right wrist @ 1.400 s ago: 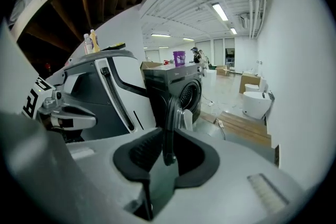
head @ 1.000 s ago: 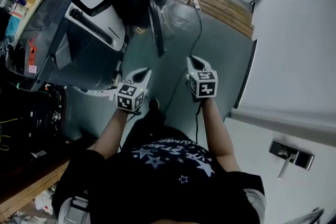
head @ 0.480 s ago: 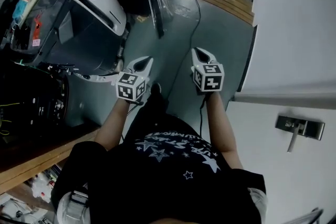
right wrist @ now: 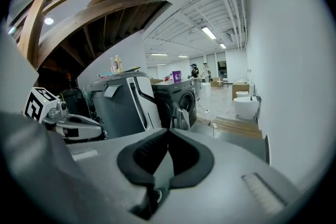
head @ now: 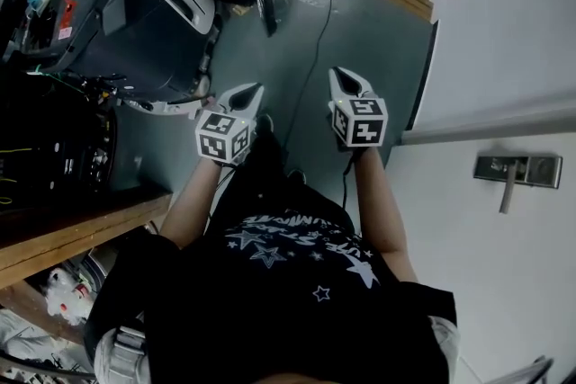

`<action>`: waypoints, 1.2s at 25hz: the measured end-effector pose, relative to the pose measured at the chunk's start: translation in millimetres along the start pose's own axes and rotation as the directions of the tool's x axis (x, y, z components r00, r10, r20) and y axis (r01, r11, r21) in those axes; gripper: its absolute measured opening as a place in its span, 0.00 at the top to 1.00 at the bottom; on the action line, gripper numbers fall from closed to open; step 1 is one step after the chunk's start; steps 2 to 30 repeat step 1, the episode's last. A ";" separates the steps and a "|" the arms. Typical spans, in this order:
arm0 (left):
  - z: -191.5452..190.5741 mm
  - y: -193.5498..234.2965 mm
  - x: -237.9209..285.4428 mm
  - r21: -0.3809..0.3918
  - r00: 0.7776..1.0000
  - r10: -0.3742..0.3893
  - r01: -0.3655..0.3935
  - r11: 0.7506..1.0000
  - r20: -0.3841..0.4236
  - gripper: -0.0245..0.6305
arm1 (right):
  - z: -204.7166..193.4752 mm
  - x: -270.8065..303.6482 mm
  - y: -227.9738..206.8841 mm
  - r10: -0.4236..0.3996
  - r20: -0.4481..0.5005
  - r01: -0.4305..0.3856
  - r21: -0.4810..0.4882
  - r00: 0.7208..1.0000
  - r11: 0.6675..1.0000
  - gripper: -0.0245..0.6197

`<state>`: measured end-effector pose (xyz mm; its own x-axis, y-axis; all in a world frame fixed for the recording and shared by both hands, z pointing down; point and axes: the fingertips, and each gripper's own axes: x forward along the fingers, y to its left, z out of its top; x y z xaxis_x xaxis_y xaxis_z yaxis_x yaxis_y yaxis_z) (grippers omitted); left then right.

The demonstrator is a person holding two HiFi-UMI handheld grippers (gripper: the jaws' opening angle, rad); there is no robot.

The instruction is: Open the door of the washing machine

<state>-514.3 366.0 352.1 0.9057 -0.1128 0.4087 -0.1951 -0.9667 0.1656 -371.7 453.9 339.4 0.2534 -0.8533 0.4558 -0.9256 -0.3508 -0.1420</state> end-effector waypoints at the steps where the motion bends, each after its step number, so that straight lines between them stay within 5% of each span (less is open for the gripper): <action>1: -2.3 -3.9 -4.4 0.001 1.000 0.000 0.000 1.000 0.002 0.95 | -2.8 -5.1 2.0 0.000 0.003 0.000 0.000 1.000 1.000 0.95; 30: -2.3 -3.9 -4.4 0.001 1.000 0.000 0.000 1.000 0.002 0.95 | -2.8 -5.1 2.0 0.000 0.003 0.000 0.000 1.000 1.000 0.95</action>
